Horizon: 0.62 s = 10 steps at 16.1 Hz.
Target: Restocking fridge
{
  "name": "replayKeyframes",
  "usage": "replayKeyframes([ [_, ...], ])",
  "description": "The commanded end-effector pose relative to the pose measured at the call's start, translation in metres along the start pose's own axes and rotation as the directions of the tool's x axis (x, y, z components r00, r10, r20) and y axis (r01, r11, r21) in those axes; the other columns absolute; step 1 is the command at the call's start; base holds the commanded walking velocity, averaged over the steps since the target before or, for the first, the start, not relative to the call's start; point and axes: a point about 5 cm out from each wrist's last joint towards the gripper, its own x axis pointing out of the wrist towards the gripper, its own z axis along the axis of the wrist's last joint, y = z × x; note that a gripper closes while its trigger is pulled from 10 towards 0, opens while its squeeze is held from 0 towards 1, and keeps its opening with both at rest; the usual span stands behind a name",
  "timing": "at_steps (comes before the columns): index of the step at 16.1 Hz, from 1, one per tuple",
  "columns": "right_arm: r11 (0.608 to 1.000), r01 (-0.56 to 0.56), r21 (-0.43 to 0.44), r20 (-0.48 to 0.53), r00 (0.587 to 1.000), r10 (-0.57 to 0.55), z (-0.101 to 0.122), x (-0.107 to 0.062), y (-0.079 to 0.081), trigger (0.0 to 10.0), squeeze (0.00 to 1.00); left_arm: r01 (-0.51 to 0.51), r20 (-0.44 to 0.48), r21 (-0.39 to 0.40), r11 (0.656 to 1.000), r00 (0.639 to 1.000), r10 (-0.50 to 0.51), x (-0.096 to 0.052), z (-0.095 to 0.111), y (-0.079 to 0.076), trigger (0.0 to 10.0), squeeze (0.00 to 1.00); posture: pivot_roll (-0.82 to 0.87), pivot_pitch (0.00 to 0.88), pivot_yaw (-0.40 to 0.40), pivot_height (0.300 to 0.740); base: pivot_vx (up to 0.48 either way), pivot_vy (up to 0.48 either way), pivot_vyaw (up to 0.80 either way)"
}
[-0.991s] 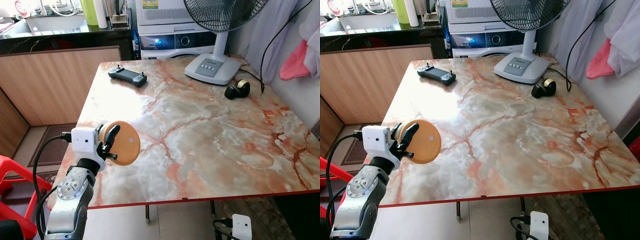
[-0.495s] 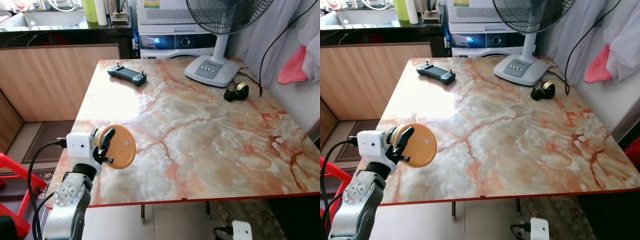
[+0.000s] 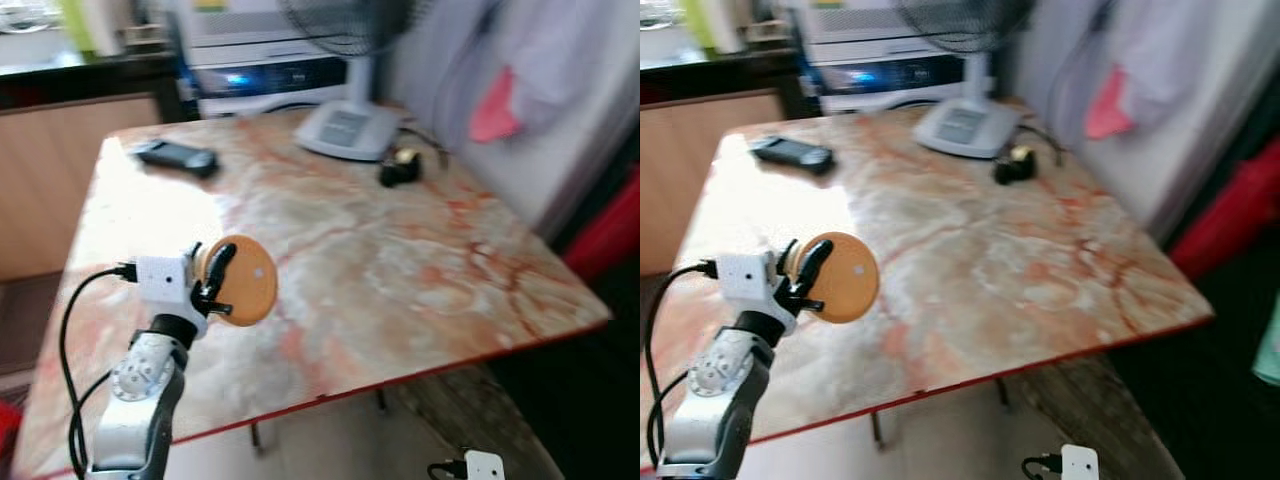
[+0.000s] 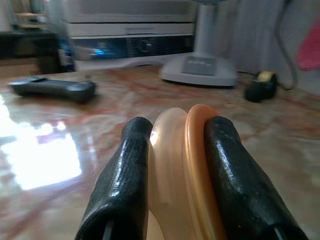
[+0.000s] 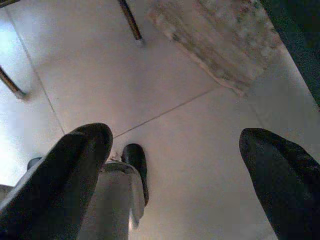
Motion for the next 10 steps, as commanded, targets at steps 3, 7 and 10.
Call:
replayKeyframes([
  [3, 1.0, -0.008, -0.01, -0.006, 1.0, 0.008, -0.003, -0.0011, -0.0031, 10.0, 0.0, 0.004, 0.007, 0.017, 1.0, 1.0, -0.004, -0.0027, 0.0036, -0.0029, 10.0, 0.0, 0.09, 0.0, -0.018, 0.74, 0.0, 0.0, -0.79],
  [7, 1.0, -0.012, -0.016, -0.012, 1.0, 0.012, -0.0042, -0.0014, -0.0037, 10.0, 0.0, -0.001, 0.008, 0.027, 1.0, 1.0, 0.001, -0.0015, 0.0052, -0.0013, 10.0, 0.0, 0.09, 0.0, -0.02, 0.74, 0.0, 0.0, -0.79],
  [10, 1.0, -0.01, -0.015, -0.011, 1.0, 0.01, -0.0046, -0.0016, -0.0039, 10.0, 0.0, 0.014, 0.004, 0.032, 0.999, 1.0, -0.014, 0.0001, 0.0048, -0.006, 10.0, 0.0, 0.09, 0.0, -0.025, 0.74, 0.0, 0.0, -0.79],
])
